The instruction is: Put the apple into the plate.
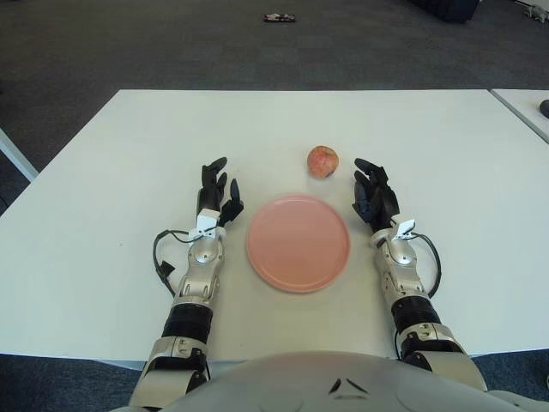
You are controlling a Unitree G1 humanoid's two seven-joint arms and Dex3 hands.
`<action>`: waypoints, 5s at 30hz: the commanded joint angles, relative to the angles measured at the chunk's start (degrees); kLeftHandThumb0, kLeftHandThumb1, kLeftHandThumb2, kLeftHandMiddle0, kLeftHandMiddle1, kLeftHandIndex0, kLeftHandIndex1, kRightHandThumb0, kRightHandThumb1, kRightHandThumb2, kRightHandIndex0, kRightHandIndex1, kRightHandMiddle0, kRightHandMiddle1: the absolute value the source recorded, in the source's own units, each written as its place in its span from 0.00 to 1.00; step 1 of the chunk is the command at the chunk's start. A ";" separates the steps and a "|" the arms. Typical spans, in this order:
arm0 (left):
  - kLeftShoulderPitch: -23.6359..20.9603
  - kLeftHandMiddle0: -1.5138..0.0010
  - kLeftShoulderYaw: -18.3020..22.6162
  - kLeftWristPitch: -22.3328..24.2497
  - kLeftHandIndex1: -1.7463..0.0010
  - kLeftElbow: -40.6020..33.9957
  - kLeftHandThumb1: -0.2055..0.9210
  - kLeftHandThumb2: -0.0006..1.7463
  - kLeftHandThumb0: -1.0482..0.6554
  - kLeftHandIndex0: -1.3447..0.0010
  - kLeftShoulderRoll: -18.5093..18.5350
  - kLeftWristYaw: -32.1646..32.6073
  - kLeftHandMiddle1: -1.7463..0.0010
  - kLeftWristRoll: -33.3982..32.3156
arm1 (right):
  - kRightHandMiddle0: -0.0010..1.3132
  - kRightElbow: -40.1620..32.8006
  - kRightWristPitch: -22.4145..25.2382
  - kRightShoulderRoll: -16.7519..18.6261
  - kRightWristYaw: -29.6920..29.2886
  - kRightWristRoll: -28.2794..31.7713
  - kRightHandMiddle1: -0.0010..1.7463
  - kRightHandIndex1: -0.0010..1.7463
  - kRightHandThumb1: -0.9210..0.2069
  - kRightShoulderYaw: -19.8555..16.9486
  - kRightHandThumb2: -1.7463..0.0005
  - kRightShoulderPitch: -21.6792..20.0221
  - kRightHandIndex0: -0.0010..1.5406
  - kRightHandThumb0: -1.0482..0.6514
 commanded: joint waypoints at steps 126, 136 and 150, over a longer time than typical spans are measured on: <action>-1.37 0.73 0.71 -1.09 0.51 1.19 1.00 0.45 0.18 1.00 -1.17 1.06 0.99 -0.19 | 0.00 40.31 12.06 -8.42 -18.37 -27.58 0.19 0.23 0.00 17.15 0.66 -47.39 0.05 0.11; -0.96 0.73 0.77 -1.07 0.52 0.52 1.00 0.46 0.18 1.00 -0.92 1.12 1.00 -0.02 | 0.00 41.18 13.85 -8.37 -17.64 -27.95 0.17 0.17 0.00 17.55 0.68 -46.71 0.04 0.12; -0.53 0.74 0.55 -0.26 0.52 -0.42 1.00 0.46 0.17 1.00 -0.73 0.85 1.00 0.23 | 0.00 41.61 14.73 -8.56 -17.11 -29.65 0.15 0.16 0.00 20.20 0.70 -45.19 0.06 0.11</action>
